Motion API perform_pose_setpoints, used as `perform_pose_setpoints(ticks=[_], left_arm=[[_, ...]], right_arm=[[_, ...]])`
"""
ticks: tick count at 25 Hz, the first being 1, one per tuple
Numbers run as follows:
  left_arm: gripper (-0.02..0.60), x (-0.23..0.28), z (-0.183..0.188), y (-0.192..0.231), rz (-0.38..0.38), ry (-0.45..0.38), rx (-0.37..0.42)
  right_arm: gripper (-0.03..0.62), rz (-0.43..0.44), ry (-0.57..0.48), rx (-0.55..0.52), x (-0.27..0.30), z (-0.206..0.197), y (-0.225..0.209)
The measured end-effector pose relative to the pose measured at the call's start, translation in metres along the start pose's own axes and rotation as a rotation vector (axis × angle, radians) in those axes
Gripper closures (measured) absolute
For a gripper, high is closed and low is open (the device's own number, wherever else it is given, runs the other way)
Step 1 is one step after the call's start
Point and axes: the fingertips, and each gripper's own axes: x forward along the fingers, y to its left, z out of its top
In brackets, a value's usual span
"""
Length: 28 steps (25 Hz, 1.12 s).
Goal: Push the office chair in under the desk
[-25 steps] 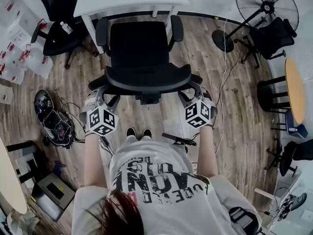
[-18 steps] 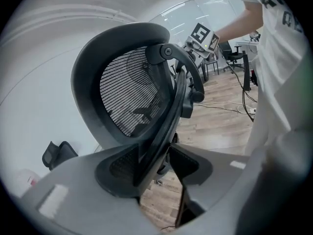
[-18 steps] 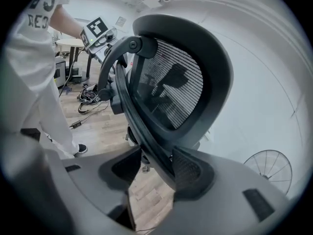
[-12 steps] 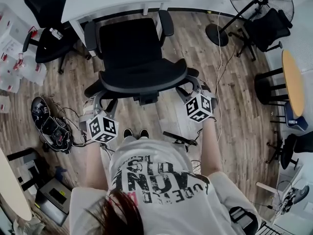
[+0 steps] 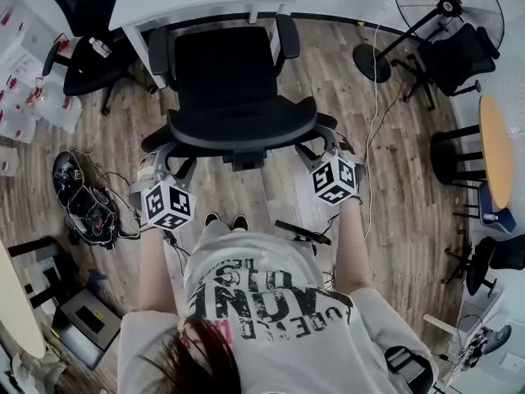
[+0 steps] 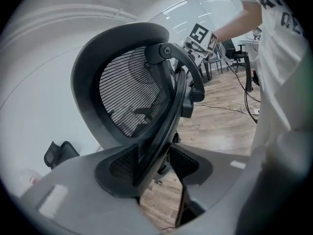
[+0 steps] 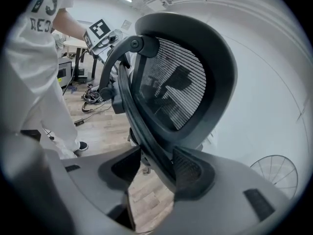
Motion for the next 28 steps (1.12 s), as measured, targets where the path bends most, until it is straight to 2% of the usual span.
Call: perform_pose_setpoints(ticks=[14,20,24,28], left_arm=[[0.376,0.021,0.006,0.014,-0.03,0.016,0.0],[0.377,0.013,0.008,0.013,-0.048,0.05,0.111],[0.371,0.025,-0.004,0.013,-0.069,0.119,0.199],[0.387,0.031,-0.008,0.016,-0.05,0.131,0.243]], right_arm=[[0.404,0.046,0.006,-0.026,0.022,-0.004,-0.019],[0.404,0.029,-0.003,-0.018,0.021,-0.004,-0.02],[0.404,0.016,0.006,-0.021,0.021,-0.005,-0.019],[0.404,0.006,0.041,-0.037,0.021,-0.006,-0.018]])
